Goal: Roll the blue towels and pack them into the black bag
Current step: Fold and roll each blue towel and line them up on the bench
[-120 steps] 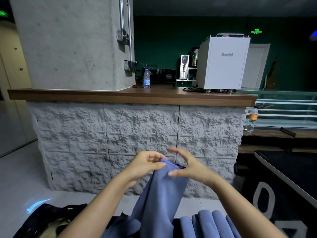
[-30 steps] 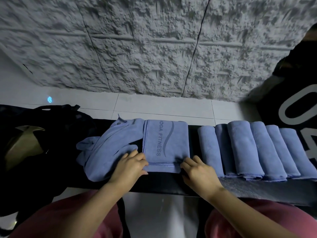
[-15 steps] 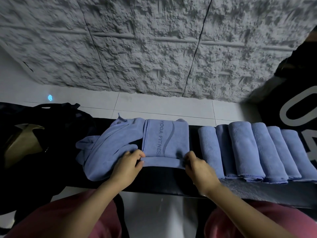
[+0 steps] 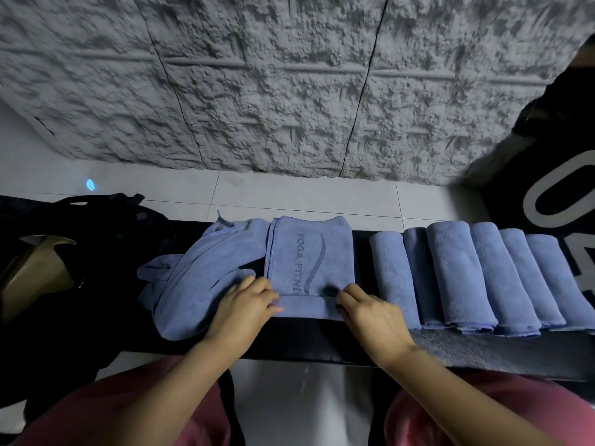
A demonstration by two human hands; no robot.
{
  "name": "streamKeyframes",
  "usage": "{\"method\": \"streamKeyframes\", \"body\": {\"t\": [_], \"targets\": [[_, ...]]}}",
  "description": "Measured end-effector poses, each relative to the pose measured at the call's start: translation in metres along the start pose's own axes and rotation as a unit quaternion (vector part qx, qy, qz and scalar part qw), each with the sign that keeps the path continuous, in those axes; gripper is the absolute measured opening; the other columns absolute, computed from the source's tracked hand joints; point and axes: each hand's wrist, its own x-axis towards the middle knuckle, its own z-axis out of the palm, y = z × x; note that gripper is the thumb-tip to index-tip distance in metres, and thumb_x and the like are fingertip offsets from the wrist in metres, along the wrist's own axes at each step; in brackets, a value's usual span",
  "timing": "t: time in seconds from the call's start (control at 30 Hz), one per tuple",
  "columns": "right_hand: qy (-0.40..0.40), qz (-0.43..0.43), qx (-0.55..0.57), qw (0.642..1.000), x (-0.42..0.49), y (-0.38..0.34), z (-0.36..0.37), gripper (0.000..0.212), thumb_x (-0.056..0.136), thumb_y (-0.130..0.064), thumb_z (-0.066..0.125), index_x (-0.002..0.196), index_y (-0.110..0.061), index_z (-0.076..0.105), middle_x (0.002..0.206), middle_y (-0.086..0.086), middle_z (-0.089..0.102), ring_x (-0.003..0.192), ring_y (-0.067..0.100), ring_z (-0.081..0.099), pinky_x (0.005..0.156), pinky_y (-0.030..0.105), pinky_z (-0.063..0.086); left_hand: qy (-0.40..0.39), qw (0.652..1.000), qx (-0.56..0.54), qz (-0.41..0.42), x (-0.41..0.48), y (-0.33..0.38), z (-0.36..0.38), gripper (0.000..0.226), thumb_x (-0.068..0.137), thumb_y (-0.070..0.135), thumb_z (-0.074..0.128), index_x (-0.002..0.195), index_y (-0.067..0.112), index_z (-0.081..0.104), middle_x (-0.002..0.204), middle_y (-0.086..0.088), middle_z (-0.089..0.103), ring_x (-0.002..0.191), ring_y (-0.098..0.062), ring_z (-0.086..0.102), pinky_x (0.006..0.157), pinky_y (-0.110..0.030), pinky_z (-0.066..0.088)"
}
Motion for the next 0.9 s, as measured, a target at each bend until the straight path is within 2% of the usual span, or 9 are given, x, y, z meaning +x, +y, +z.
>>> {"method": "streamKeyframes", "body": {"t": [0.07, 0.13, 0.23, 0.33, 0.4, 0.6, 0.77, 0.83, 0.9], "targets": [[0.006, -0.007, 0.003, 1.0, -0.003, -0.001, 0.001, 0.03, 0.063, -0.03, 0.082, 0.082, -0.022, 0.061, 0.088, -0.009, 0.056, 0.054, 0.013, 0.054, 0.033, 0.023, 0.025, -0.036, 0.999, 0.007, -0.006, -0.004, -0.001, 0.0, 0.042, 0.053, 0.034, 0.088, 0.088, 0.021, 0.068, 0.09, 0.011, 0.058, 0.082, -0.011, 0.052, 0.063, -0.028, 0.054], [-0.005, 0.004, 0.0, 1.0, -0.005, -0.002, 0.002, 0.036, 0.059, -0.02, 0.083, 0.088, -0.021, 0.062, 0.095, -0.006, 0.057, 0.057, 0.015, 0.054, 0.031, 0.025, 0.03, -0.053, 0.998, 0.011, -0.018, -0.006, 0.0, 0.001, 0.052, 0.051, 0.026, 0.09, 0.097, 0.021, 0.066, 0.097, 0.012, 0.057, 0.087, -0.011, 0.053, 0.067, -0.028, 0.055], [-0.03, 0.044, 0.006, 0.999, -0.003, -0.001, 0.002, 0.039, 0.06, -0.014, 0.081, 0.095, -0.02, 0.064, 0.098, -0.001, 0.059, 0.056, 0.019, 0.059, 0.032, 0.026, 0.034, -0.042, 0.996, -0.045, -0.062, -0.003, 0.001, 0.003, 0.041, 0.07, 0.01, 0.077, 0.107, 0.02, 0.064, 0.107, 0.013, 0.057, 0.097, -0.013, 0.052, 0.081, -0.028, 0.052], [-0.05, 0.084, 0.059, 0.993, 0.005, 0.003, 0.001, 0.037, 0.087, -0.017, 0.054, 0.124, -0.024, 0.054, 0.118, 0.0, 0.054, 0.079, 0.028, 0.065, 0.056, 0.036, 0.047, -0.048, 0.977, -0.147, -0.146, 0.001, -0.003, 0.006, 0.034, 0.084, 0.013, 0.065, 0.117, 0.021, 0.061, 0.114, 0.011, 0.058, 0.103, -0.015, 0.05, 0.091, -0.032, 0.047], [-0.085, 0.114, 0.111, 0.984, 0.008, 0.004, 0.0, 0.039, 0.093, -0.017, 0.042, 0.131, -0.026, 0.043, 0.122, -0.002, 0.053, 0.092, 0.029, 0.062, 0.066, 0.036, 0.046, -0.054, 0.962, -0.192, -0.185, 0.003, -0.004, 0.007, 0.031, 0.087, 0.018, 0.062, 0.118, 0.023, 0.058, 0.11, 0.007, 0.06, 0.102, -0.016, 0.052, 0.089, -0.035, 0.048], [-0.092, 0.177, 0.288, 0.937, 0.011, 0.006, -0.001, 0.017, 0.097, -0.021, 0.041, 0.113, -0.019, 0.035, 0.084, 0.004, 0.059, 0.073, 0.028, 0.052, 0.061, 0.039, 0.041, -0.066, 0.931, -0.236, -0.272, 0.007, -0.001, 0.002, 0.023, 0.092, 0.024, 0.055, 0.113, 0.02, 0.049, 0.1, 0.002, 0.056, 0.09, -0.016, 0.058, 0.08, -0.03, 0.047], [-0.085, 0.198, 0.365, 0.906, 0.012, 0.008, -0.002, 0.016, 0.096, -0.026, 0.048, 0.096, -0.021, 0.033, 0.076, -0.002, 0.052, 0.063, 0.015, 0.047, 0.064, 0.038, 0.045, -0.093, 0.916, -0.221, -0.322, 0.009, -0.004, 0.002, 0.015, 0.09, 0.029, 0.054, 0.097, 0.023, 0.042, 0.069, 0.005, 0.054, 0.066, -0.021, 0.055, 0.068, -0.037, 0.049], [-0.077, 0.187, 0.327, 0.923, 0.012, 0.007, -0.004, 0.015, 0.096, -0.026, 0.048, 0.094, -0.017, 0.036, 0.075, -0.001, 0.052, 0.062, 0.018, 0.048, 0.06, 0.038, 0.043, -0.083, 0.921, -0.213, -0.314, 0.01, -0.002, 0.001, 0.016, 0.09, 0.028, 0.055, 0.1, 0.02, 0.044, 0.068, 0.006, 0.052, 0.069, -0.02, 0.055, 0.068, -0.037, 0.049], [-0.035, 0.146, 0.213, 0.966, 0.012, 0.005, -0.006, 0.012, 0.095, -0.025, 0.048, 0.096, -0.018, 0.039, 0.091, 0.001, 0.053, 0.07, 0.026, 0.053, 0.053, 0.036, 0.039, -0.035, 0.947, -0.165, -0.272, 0.009, 0.002, -0.002, 0.017, 0.088, 0.023, 0.058, 0.101, 0.017, 0.048, 0.08, 0.006, 0.053, 0.082, -0.019, 0.054, 0.073, -0.036, 0.048]]}}
